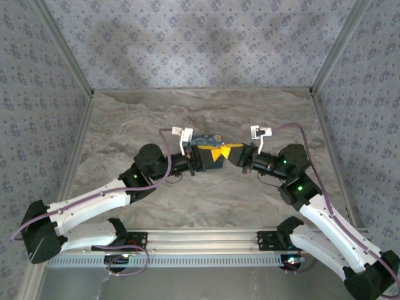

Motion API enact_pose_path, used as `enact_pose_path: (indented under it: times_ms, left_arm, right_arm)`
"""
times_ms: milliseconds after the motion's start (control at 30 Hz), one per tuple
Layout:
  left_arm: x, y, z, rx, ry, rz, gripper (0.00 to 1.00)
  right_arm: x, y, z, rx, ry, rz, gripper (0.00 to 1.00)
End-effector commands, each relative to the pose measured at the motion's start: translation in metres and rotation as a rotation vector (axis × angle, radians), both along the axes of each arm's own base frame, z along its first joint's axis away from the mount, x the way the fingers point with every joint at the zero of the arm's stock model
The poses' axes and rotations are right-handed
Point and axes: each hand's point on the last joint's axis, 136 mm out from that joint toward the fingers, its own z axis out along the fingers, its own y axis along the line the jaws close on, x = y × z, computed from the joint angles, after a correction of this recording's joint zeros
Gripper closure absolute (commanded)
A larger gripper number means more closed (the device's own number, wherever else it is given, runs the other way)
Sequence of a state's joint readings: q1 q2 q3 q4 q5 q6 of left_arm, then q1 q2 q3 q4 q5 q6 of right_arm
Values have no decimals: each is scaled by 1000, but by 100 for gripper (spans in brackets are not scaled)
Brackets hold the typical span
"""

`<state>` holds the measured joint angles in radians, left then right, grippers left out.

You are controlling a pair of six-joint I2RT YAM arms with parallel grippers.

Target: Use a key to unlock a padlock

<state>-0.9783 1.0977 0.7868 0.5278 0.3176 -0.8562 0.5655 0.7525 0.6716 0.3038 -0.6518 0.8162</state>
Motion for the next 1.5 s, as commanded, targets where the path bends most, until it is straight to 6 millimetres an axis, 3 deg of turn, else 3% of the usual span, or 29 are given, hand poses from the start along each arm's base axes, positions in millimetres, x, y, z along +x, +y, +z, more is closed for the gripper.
enact_pose_path:
  times_ms: [0,333,433,567,900,1467]
  left_arm:
    - [-7,11,38,-95,-74,15,78]
    - [-9,10,41,-99,-77,0,79]
    - [-8,6,38,-89,-67,-9,72]
    - [-7,1,36,-92,-59,-22,73]
    - [-9,-4,40,-95,-71,-41,100]
    - [-9,0,38,-85,-69,-28,100]
  right_arm:
    - [-10,0,5,8,-23,31,100]
    - [-10,0,8,19,-25,34,100]
    - [-11,-1,11,33,-28,39,100]
    - [-12,-1,14,39,-33,37,100]
    - [-12,-3,14,38,-31,35,100]
    - [-6,-15,14,54,-10,-15,100]
